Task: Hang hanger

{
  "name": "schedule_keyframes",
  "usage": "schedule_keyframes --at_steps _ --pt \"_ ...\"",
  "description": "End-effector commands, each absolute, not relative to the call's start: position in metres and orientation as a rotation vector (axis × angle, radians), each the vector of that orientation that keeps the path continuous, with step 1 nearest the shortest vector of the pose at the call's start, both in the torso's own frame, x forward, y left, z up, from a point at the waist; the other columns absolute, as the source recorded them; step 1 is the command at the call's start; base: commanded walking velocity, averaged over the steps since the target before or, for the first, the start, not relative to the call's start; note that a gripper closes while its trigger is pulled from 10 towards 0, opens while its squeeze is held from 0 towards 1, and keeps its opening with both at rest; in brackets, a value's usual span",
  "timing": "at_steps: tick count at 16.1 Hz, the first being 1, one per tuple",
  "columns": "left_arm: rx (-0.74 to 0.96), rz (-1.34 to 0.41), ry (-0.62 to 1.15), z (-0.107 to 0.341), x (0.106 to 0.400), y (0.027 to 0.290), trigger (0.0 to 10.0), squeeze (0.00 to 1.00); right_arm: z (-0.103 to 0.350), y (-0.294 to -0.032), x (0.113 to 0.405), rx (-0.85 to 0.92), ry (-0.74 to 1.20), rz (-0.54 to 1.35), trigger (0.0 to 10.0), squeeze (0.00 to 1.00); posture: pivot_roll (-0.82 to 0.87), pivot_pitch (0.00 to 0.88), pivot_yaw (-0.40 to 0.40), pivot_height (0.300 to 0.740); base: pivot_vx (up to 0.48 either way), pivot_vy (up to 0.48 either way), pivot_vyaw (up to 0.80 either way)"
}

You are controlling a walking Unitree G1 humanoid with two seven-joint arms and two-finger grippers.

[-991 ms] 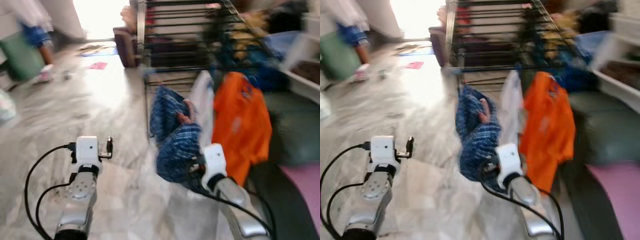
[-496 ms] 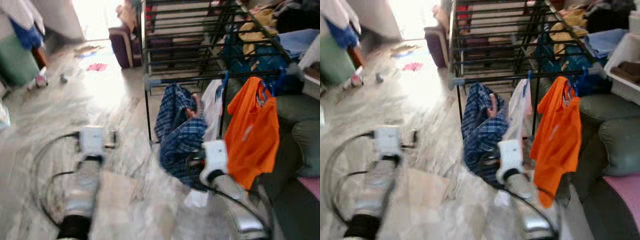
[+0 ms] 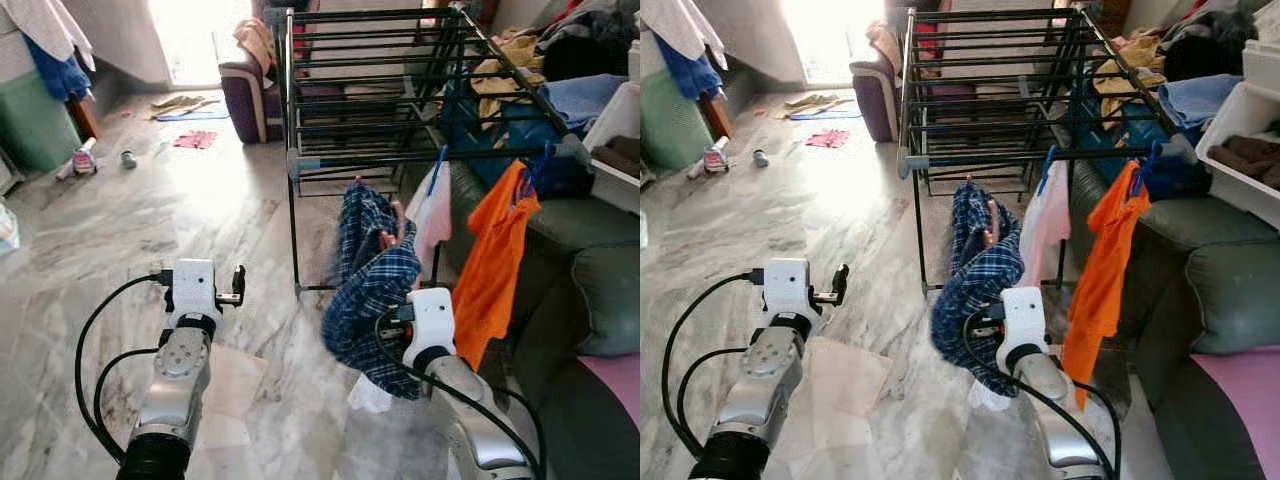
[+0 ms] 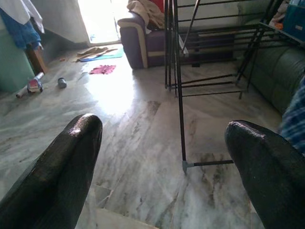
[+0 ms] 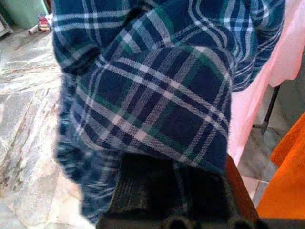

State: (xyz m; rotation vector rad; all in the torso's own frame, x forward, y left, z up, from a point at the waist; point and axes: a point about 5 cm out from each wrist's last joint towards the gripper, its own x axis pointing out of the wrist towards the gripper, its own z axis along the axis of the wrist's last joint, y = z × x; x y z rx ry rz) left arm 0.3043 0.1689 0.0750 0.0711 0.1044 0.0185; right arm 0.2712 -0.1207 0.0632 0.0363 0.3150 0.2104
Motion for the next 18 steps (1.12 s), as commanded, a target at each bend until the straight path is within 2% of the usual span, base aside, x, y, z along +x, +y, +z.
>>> schedule_keyframes --at_steps 1,7,16,18 --pt "0.073 0.019 0.096 0.077 0.307 0.171 10.0 0.00 0.069 -0.117 0.275 0.048 0.306 0.223 10.0 0.00 -0.08 0.000 0.028 0.740 0.307 0.371 0.00" --pt "0.075 -0.015 0.103 0.076 0.308 0.168 10.0 0.00 0.066 -0.116 0.273 0.049 0.339 0.219 10.0 0.00 -0.08 0.000 0.031 0.740 0.316 0.361 0.00" --pt "0.079 -0.065 0.111 0.075 0.308 0.158 10.0 0.00 0.064 -0.122 0.278 0.054 0.365 0.130 10.0 0.00 -0.08 0.000 0.032 0.740 0.460 0.000 0.00" --pt "0.038 -0.064 0.106 0.075 0.308 0.156 10.0 0.00 0.062 -0.123 0.278 0.059 0.374 0.129 10.0 0.00 -0.08 0.000 0.030 0.740 0.480 0.000 0.00"
